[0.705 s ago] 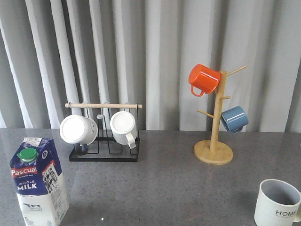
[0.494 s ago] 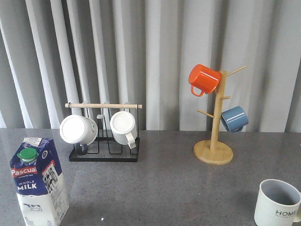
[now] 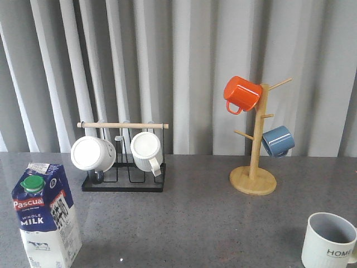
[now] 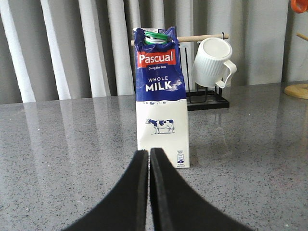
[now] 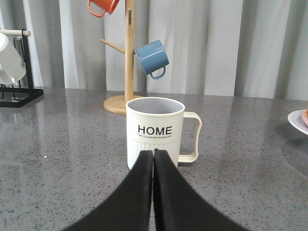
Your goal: Place milk next to cup
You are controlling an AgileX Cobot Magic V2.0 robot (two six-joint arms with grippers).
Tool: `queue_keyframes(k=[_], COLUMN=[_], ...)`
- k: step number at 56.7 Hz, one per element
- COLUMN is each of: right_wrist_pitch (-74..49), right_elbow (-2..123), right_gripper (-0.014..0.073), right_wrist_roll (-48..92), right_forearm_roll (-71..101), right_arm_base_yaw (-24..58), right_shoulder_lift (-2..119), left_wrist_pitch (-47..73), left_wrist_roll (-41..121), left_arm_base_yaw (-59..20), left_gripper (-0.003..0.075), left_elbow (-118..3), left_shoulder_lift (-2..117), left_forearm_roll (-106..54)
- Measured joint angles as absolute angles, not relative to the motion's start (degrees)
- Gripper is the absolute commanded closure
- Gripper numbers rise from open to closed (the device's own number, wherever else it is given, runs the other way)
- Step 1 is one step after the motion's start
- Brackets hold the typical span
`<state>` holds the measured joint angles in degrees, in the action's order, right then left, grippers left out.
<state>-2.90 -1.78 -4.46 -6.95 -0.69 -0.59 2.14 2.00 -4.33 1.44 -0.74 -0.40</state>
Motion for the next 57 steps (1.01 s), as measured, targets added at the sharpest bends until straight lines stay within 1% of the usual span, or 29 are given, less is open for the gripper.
queue_keyframes(k=[19,27,35,42,46,50,57], right_wrist_pitch=[-2.9,-2.7,1.1,4.7,4.7,3.2,-4.1], right_elbow=[-1.8,-1.8,-1.8,-0.6,2.9,7.2,15.3], right_gripper=[0.0603,0.0603,0.0603,0.0603,0.0603,0.0603,0.0603], right_wrist_roll=[-4.5,-4.5,-7.3,-8.0,-8.1,-7.8,-3.0], right_forearm_roll=[-7.0,-7.0,-4.0,-2.7,-2.5,-2.5,-3.8], right_arm_base_yaw=[-0.7,-0.7,-0.7,-0.7,-0.7,-0.7,-0.7], right_shoulder_lift=[-0.6,-0.6,-0.6,-0.6,0.3,3.4,14.7], left_wrist_pitch=[2.1,-0.7,-6.1,-5.4,-3.0,0.0,3.9], left_wrist_roll=[2.0,2.0,1.7,-1.2,-1.9,-2.0,-2.1], left_arm_base_yaw=[-4.3,-4.3,-4.3,-4.3,-4.3,-4.3,-4.3], left_gripper=[0.0727,0.0727,0.0727,0.0727,0.0727,0.0727,0.0727], left_elbow=[1.4,1.4,1.1,-2.8,-6.5,-11.1,-18.7], left_shoulder_lift=[-0.7,-0.7,-0.7,-0.5,1.8,6.7,16.9], left_forearm_roll=[-0.4,-0.4,-0.4,-0.4,-0.4,-0.4,-0.4])
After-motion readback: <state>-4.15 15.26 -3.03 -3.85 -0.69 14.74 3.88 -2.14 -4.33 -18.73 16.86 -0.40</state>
